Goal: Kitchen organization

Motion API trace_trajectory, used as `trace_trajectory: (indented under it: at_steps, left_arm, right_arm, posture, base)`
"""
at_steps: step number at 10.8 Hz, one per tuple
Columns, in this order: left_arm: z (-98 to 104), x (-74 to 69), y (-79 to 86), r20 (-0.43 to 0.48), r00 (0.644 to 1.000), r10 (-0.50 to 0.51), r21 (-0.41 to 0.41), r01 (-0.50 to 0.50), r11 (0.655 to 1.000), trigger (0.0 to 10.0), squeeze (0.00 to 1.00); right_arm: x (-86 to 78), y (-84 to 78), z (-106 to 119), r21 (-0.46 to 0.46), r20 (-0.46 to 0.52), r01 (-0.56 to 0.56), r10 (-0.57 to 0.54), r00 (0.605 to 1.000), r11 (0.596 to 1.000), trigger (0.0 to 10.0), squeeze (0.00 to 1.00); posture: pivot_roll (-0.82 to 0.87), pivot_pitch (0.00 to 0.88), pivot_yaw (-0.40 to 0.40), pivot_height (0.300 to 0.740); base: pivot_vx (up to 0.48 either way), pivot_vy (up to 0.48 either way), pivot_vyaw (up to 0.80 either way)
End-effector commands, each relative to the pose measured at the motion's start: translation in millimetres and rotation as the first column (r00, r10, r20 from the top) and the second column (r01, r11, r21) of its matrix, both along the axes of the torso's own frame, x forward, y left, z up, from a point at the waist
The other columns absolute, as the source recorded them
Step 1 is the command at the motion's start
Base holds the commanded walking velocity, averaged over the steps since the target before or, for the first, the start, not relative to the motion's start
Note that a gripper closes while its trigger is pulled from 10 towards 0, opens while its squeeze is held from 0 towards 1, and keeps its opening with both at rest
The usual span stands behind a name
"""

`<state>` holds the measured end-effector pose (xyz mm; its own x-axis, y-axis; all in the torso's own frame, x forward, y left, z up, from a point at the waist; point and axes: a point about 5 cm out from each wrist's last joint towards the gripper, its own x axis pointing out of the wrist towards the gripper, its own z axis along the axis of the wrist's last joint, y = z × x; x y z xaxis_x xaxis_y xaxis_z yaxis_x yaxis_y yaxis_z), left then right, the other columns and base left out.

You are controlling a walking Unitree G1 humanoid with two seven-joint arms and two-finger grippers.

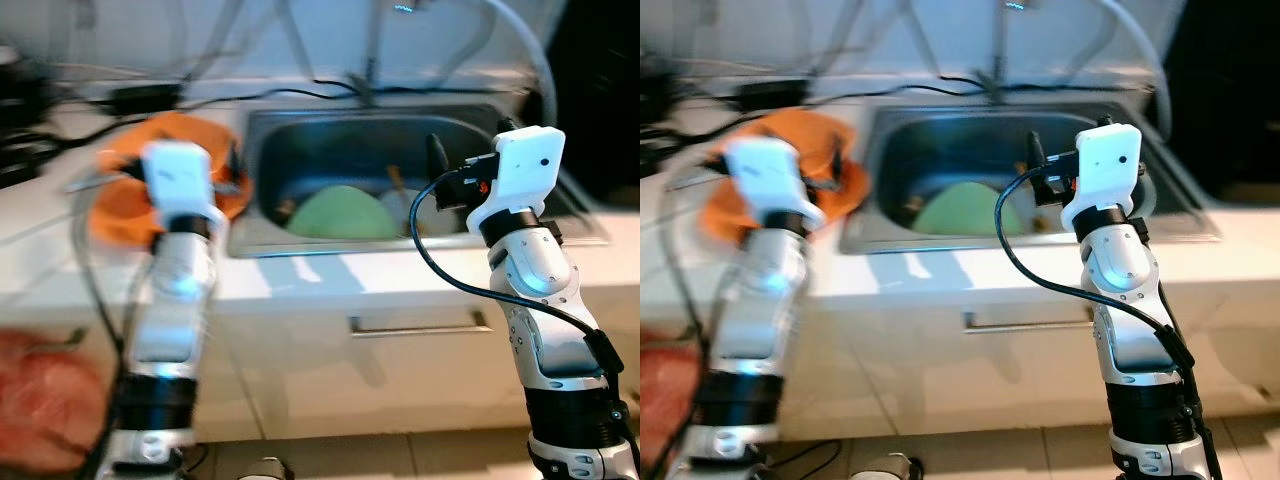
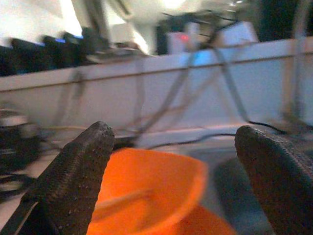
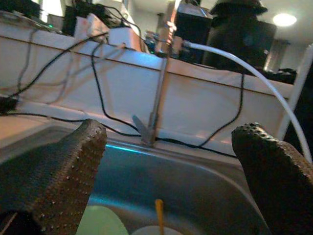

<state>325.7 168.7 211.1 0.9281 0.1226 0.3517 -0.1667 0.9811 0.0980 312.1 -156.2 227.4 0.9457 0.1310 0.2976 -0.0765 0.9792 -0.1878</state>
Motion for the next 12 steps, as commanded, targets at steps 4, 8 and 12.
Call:
trace_trajectory:
  at_steps: [4,8,12]
  left_arm:
    - [1.9,-7.0,24.1,0.008,0.99,0.141,-0.026,-0.141,0.99,10.0,0.0]
    - [-1.1,-4.3,46.6,-0.036,0.972,0.231,-0.079,-0.234,0.969,10.0,0.0]
    - [2.5,-0.1,47.4,-0.05,0.973,0.226,-0.127,-0.231,0.965,10.0,0.0]
  right_arm:
    - [-0.7,0.5,0.2,0.008,-0.004,-0.001,0.001,1.0,1.0,10.0,0.0]
    - [-0.6,-3.1,-3.3,0.019,-0.016,0.017,-0.017,1.0,1.0,10.0,0.0]
    - [-2.0,-5.0,-8.2,0.028,-0.023,0.035,-0.035,0.999,0.999,10.0,0.0]
  posture:
    - [0.11,0.0,0.046,0.74]
    - [0.12,0.0,0.052,0.74]
    - [0.11,0.0,0.065,0.74]
  base:
    - [0.0,0.0,0.0]
    - [0.0,0.0,0.0]
    - [0.0,0.0,0.0]
